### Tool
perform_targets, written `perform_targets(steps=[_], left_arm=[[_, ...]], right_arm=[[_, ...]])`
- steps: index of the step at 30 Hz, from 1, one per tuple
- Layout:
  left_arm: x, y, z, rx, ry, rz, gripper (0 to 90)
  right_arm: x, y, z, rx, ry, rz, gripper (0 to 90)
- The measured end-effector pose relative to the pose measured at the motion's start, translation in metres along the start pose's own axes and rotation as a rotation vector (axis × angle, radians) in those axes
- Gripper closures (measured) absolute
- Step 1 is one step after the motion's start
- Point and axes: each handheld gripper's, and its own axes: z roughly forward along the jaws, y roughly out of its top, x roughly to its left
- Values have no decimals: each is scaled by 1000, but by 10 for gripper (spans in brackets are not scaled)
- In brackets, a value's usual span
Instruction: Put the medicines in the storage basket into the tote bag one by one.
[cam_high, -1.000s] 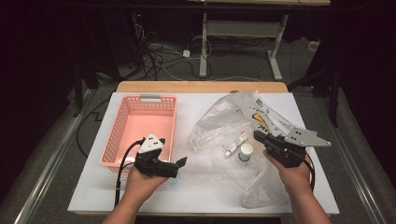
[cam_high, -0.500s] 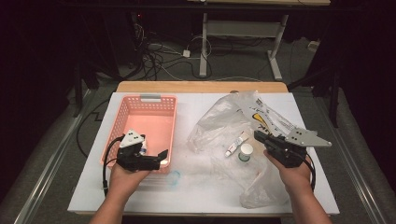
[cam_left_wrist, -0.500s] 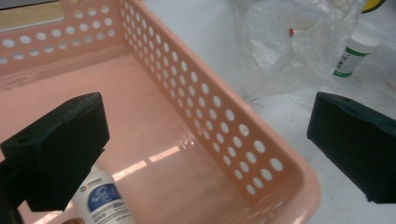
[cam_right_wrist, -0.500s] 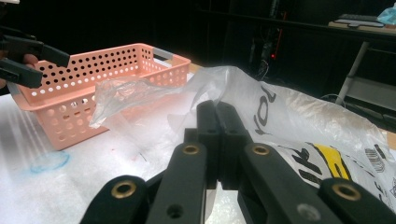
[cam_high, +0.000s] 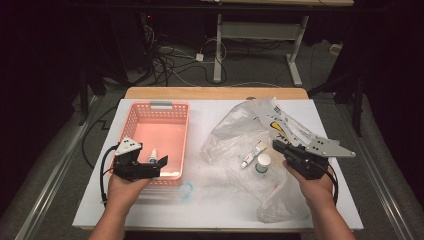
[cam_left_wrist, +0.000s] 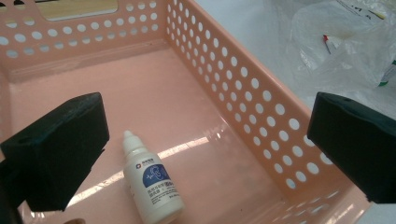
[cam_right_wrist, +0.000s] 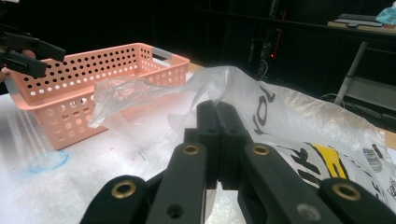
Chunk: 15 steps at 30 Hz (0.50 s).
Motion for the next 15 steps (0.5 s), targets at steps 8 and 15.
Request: perform_targets(steps=[8, 15], left_arm=[[7, 8, -3, -2, 8, -6, 0], [14, 22, 5, 59, 13, -19, 0]], right_arm=[[0, 0, -2, 0, -3, 7, 900], [-1, 0, -2, -3, -7, 5, 900]])
